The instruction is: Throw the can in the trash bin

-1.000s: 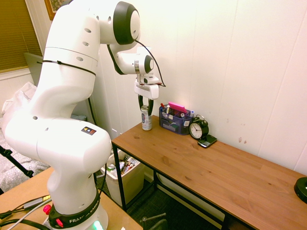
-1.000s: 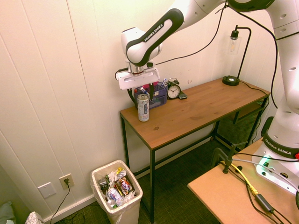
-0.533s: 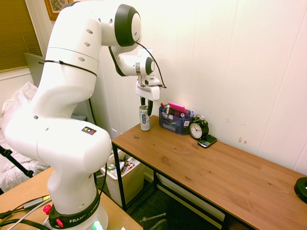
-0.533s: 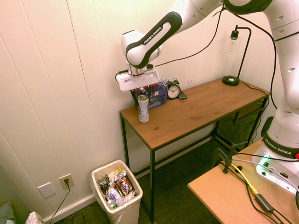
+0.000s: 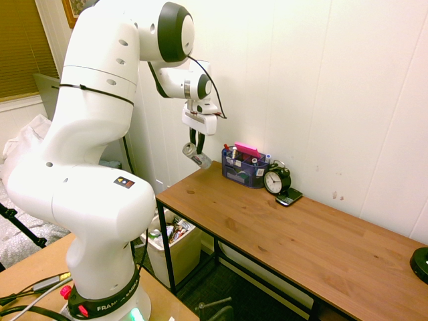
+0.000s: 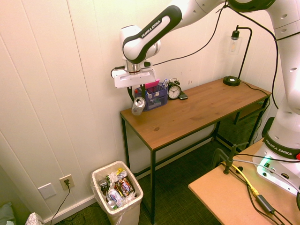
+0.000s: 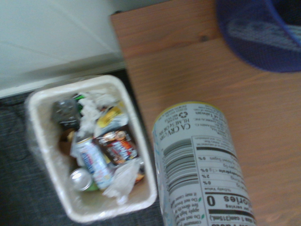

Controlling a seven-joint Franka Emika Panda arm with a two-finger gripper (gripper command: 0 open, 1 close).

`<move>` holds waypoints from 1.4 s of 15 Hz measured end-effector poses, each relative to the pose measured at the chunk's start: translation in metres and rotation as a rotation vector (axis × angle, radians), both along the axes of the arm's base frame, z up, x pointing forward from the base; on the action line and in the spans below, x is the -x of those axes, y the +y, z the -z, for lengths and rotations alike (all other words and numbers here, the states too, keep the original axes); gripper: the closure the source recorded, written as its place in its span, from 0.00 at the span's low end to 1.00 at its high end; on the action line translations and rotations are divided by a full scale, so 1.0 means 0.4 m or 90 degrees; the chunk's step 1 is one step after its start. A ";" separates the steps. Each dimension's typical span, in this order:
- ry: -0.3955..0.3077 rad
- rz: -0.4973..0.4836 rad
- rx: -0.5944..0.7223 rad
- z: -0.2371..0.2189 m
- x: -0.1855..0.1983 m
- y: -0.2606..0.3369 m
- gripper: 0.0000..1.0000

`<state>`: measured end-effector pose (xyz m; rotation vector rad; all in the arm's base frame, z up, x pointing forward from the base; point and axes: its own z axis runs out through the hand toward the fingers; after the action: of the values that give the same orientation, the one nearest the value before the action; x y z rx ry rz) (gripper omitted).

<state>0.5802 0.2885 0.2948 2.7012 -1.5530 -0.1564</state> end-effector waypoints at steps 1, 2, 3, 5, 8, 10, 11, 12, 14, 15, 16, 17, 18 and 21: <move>-0.004 -0.017 -0.019 -0.041 0.018 0.030 1.00; -0.007 -0.033 -0.032 -0.078 0.044 0.066 1.00; -0.007 -0.050 -0.038 -0.100 0.071 0.104 1.00; -0.001 -0.079 -0.041 -0.099 0.121 0.180 1.00; 0.025 -0.097 -0.025 -0.022 0.175 0.268 1.00; 0.042 -0.098 -0.020 0.042 0.176 0.311 1.00; 0.047 -0.096 -0.018 0.073 0.168 0.326 1.00; 0.051 -0.093 -0.016 0.100 0.162 0.342 0.00; 0.058 -0.087 -0.010 0.148 0.157 0.374 0.00; 0.061 -0.086 -0.008 0.162 0.154 0.386 0.00; 0.065 -0.085 -0.006 0.170 0.149 0.394 0.00; 0.065 -0.083 -0.006 0.173 0.143 0.398 0.00; 0.065 -0.081 -0.005 0.174 0.138 0.398 0.00; 0.064 -0.078 -0.005 0.168 0.132 0.397 0.00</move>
<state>0.5275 0.4474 0.2274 2.7375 -1.3583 -0.2913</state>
